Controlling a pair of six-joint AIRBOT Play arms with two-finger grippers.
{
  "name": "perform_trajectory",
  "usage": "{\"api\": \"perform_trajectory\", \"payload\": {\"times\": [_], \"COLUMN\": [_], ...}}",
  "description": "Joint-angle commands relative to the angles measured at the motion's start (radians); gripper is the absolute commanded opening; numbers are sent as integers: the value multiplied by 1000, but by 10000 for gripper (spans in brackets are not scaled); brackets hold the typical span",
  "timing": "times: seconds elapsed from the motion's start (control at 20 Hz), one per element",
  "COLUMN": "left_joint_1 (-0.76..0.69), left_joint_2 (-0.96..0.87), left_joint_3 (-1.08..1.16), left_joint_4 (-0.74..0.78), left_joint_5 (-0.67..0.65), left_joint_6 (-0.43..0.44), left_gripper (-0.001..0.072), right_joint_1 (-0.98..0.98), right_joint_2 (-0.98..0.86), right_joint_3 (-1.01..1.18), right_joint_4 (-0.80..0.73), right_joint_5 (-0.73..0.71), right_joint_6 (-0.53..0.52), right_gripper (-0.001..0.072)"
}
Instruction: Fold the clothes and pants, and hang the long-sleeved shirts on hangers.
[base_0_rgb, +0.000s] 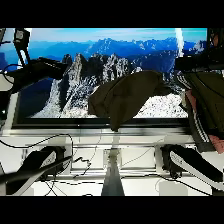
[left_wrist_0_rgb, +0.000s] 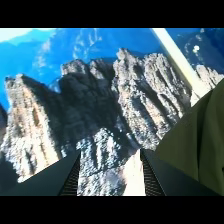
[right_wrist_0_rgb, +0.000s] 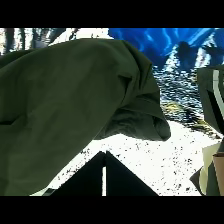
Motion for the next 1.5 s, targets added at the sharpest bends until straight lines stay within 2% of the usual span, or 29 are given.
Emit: {"api": "perform_trajectory", "payload": {"times": [0.0,0.65,0.8,0.95,1.05,1.1,1.25,1.3,1.4,1.45], "left_joint_1": [1,1,0,0,-2,-4,-4,-4,-15,-27], "left_joint_2": [1,0,-9,-19,-42,-59,-138,-164,-225,-264], "left_joint_3": [1,1,0,0,-3,-7,-71,-109,-188,-217], "left_joint_4": [0,-3,-38,-37,-19,22,121,119,84,56], "left_joint_5": [0,4,36,-46,-157,-209,-354,-368,-369,-365], "left_joint_6": [0,0,-12,-191,-207,-207,-207,-207,-207,-207], "left_gripper": [435,435,435,434,420,396,402,458,711,708], "right_joint_1": [1,1,-1,-10,-43,-63,-135,-158,-186,-188], "right_joint_2": [0,0,0,0,0,0,0,0,0,0], "right_joint_3": [1,1,1,1,1,1,-5,-13,-35,-50], "right_joint_4": [0,0,-37,-115,-124,-124,-121,-118,-94,-85], "right_joint_5": [0,-3,-53,15,79,106,152,158,149,140], "right_joint_6": [0,0,-1,-16,-29,-69,-173,-185,-184,-184], "right_gripper": [20,20,20,21,21,20,20,20,20,20]}}
